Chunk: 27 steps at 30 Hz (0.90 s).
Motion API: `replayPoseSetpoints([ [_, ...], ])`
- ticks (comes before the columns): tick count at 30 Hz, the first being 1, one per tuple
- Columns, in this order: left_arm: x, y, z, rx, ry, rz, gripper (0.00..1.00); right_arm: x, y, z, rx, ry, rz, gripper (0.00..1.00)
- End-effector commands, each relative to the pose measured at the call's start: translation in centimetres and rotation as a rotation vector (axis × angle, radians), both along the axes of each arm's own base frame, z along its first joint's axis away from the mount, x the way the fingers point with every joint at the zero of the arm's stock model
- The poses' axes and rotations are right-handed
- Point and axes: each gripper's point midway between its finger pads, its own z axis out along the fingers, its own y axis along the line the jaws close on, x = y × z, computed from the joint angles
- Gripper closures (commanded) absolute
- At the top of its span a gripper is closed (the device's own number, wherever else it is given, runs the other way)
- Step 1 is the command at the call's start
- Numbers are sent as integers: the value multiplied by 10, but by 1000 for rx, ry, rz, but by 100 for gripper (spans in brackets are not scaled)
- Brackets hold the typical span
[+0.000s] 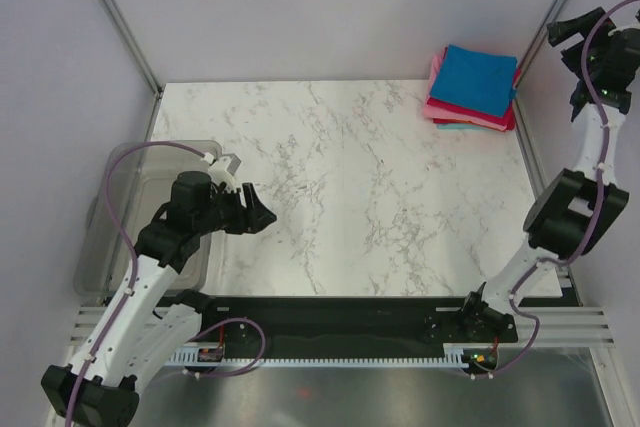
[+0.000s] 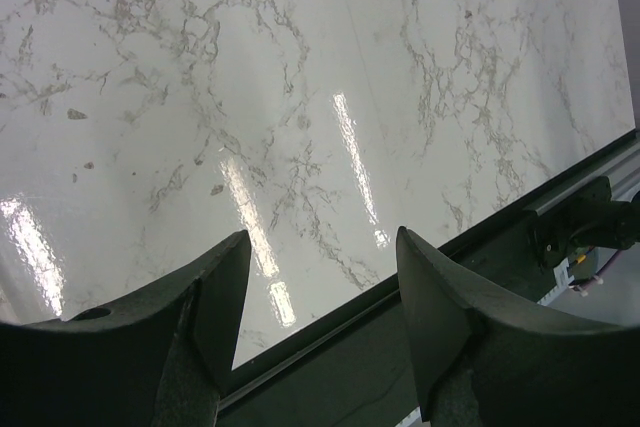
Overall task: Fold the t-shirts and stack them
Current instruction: Reset both grippers
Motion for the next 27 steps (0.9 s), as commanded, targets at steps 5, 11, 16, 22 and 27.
replayPoseSetpoints([
  [5,2,-4,15,-29,-61,-14,33,-106,148,65,-74,-124,113,2],
  [11,3,-3,14,-27,-56,-12,33,-203,285,-8,-7,-63,336,2],
  [16,3,-3,12,-25,-54,-10,33,-276,355,-93,130,65,514,2],
  [22,7,-1,5,-6,-30,11,33,-325,398,-183,31,363,551,2],
  [27,11,7,1,25,-28,56,33,-354,429,-205,23,372,620,2],
])
